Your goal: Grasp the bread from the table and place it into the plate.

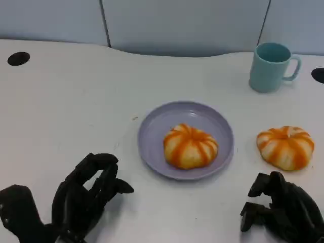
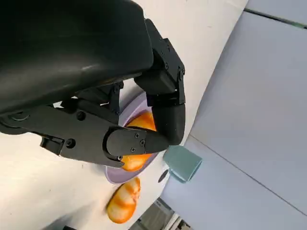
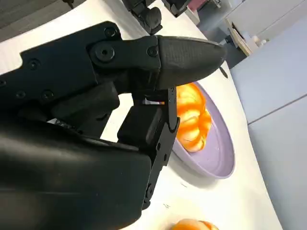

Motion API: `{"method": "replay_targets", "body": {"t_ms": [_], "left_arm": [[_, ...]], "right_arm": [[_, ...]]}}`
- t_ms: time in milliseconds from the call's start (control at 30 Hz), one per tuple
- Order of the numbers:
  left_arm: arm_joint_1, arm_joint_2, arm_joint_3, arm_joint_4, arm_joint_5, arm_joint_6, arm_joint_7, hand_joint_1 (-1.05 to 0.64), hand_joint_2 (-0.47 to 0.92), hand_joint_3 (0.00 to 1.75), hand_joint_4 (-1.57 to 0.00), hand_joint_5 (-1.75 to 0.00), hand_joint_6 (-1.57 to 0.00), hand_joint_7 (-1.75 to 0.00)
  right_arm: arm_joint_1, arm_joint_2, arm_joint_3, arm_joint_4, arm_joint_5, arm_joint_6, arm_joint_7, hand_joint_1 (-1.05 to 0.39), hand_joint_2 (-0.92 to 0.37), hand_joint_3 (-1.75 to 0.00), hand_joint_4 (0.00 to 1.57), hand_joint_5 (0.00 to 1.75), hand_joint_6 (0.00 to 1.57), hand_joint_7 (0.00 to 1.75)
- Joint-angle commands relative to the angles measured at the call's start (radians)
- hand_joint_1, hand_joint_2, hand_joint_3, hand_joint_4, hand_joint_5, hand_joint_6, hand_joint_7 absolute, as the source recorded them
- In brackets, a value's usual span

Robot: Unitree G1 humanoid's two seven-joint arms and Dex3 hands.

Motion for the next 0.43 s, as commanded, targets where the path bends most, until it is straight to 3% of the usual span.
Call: {"method": "replay_targets", "body": {"t_ms": [33,233,433], "left_arm": [[0.016,0.015,0.006,-0.013,-0.003,-0.012,-0.018,-0.32,0.81,0.43,-0.73,-1.56,-0.63,-1.32],[0.024,0.030,-0.010,0.005,0.019,-0.040,-0.055,-0.32,0.73,0.59,-0.73,-1.55,-0.63,-1.31],[0.013,0.038,-0.010,0.006,0.007,-0.007,-0.064,-0.36,0.70,0.57,-0.73,-1.55,-0.62,-1.34]], "right_arm": [[0.016,-0.020,-0.020,0.005,-0.003,0.020,-0.017,-0.48,-0.92,-0.43,1.25,1.12,1.17,1.00],[0.014,-0.016,-0.019,0.008,-0.010,0.017,-0.021,-0.49,-0.92,-0.41,1.25,1.13,1.17,1.01],[0.008,-0.018,-0.017,0.012,-0.016,0.009,-0.017,-0.47,-0.92,-0.45,1.26,1.15,1.16,1.02]]}}
